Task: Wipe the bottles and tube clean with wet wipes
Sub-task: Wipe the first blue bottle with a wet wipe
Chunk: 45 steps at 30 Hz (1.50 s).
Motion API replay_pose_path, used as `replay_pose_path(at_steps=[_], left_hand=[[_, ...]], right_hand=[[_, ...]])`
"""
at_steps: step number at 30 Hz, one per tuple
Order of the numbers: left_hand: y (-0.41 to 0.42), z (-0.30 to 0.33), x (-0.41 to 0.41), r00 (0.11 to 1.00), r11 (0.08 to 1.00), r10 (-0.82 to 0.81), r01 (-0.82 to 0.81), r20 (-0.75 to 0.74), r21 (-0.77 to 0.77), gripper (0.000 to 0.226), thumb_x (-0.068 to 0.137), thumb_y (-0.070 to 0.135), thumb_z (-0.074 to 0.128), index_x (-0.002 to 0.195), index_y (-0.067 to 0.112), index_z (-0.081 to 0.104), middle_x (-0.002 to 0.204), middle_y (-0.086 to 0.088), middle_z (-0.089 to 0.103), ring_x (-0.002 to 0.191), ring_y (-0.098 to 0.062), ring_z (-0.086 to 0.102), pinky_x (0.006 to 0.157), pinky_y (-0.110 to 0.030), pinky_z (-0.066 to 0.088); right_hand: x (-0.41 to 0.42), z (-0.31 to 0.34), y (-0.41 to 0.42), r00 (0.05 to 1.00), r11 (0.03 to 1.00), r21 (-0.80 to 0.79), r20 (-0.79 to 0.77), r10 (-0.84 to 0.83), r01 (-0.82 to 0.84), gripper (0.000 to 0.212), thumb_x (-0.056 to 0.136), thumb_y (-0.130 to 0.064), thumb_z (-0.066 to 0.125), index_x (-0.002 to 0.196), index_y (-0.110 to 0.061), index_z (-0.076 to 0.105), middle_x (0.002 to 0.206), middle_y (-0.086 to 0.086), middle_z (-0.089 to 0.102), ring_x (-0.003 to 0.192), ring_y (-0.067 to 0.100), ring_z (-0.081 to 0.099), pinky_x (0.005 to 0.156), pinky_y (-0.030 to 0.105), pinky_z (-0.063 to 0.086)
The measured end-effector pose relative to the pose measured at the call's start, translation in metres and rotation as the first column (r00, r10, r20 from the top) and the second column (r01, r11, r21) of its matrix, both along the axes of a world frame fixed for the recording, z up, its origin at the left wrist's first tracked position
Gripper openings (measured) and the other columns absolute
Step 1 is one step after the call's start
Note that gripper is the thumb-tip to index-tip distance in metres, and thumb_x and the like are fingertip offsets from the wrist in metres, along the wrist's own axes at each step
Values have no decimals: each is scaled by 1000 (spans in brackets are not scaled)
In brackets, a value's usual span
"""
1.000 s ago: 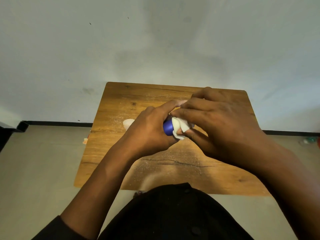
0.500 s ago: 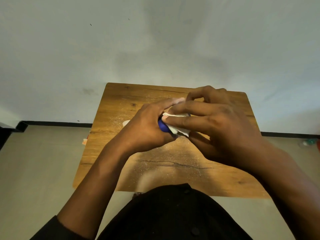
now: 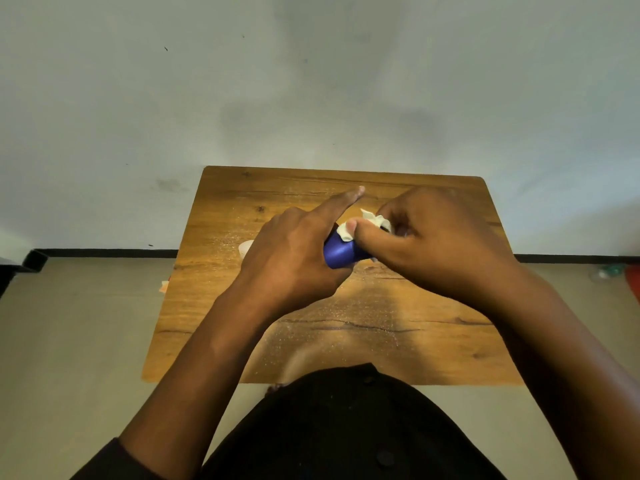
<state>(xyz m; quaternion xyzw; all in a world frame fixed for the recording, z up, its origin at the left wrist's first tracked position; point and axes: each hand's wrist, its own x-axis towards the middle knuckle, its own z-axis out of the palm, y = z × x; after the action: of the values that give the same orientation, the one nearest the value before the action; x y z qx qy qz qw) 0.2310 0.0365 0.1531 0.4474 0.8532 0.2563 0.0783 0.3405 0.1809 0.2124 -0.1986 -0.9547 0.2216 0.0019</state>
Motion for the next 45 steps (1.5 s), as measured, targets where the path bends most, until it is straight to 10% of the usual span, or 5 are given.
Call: replay_pose_path(at_steps=[11,19,24,31,45], left_hand=[[3,5,12,978,999,39,-37,-207,11,103,79,26,82,162,35,21,88,4,71,72,-21,63,76,-42,59],[1,3,14,997,999,49,-48,-62,26,99,83,34,81,161,42,20,110,3,74,88,-18,66,85,-42,58],[-3,3,7,976,989,16,-48,216,142,103,78,30,85,160,44,24,106,5,75,92,-14,70,84,-43,61],[-9,12,1,676,924,-133,-180,725,337,68,83,-2,79,143,17,52,87,-12,76,64,-26,73,56,-36,58],[-6,21,12,232,818,-435,-303,870,489,39,89,5,65,124,21,58,81,-15,70,64,-23,68,61,-35,56]], right_hand=[[-2,5,2,988,885,-446,130,-81,131,55,92,-56,47,83,-11,77,60,-3,73,45,6,59,55,25,44],[6,1,-3,998,979,-205,-59,13,-25,44,94,-54,54,77,-20,76,63,3,67,58,18,58,57,34,42],[14,1,-3,963,981,-53,-205,173,-188,15,96,-40,66,83,-46,67,73,-34,64,79,-5,57,64,21,36],[21,-11,12,829,881,326,-336,447,-343,36,94,-34,59,127,-37,74,147,2,57,136,28,44,104,25,32],[6,-6,-8,771,967,-252,-614,-172,15,40,99,-31,72,139,-26,63,103,-12,69,87,9,65,70,23,55]])
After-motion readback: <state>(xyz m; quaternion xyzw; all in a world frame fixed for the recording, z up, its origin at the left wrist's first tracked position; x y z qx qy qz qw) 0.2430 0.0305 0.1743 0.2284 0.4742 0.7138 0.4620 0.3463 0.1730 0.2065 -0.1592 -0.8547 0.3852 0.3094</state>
